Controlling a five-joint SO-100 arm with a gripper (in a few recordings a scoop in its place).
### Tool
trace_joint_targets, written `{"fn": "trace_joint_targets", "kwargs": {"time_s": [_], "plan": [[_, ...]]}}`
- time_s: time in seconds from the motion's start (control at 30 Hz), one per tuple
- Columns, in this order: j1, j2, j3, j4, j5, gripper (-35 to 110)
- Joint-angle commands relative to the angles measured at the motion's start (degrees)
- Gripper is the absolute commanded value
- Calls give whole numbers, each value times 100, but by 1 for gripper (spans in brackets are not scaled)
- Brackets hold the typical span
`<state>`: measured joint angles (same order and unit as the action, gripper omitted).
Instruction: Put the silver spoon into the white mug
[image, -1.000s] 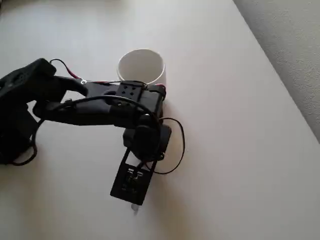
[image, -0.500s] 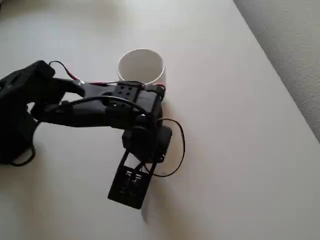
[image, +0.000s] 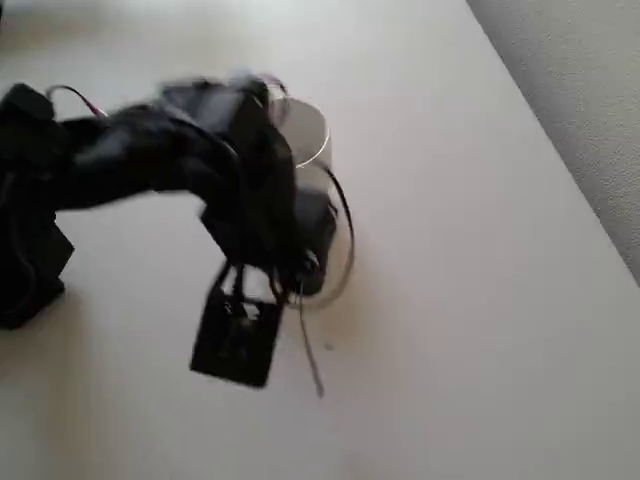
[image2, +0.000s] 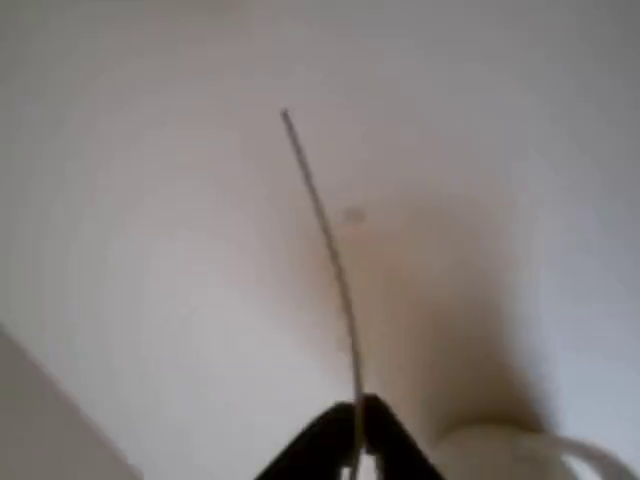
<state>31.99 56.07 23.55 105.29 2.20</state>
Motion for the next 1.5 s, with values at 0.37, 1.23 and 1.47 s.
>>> {"fn": "trace_joint_targets", "kwargs": {"time_s": [0.37, 1.23, 1.47], "plan": [[-1969, 3445, 1837, 79, -237, -2], [-3964, 5071, 3841, -404, 88, -2], [-3885, 4975, 3938, -290, 114, -2]]}}
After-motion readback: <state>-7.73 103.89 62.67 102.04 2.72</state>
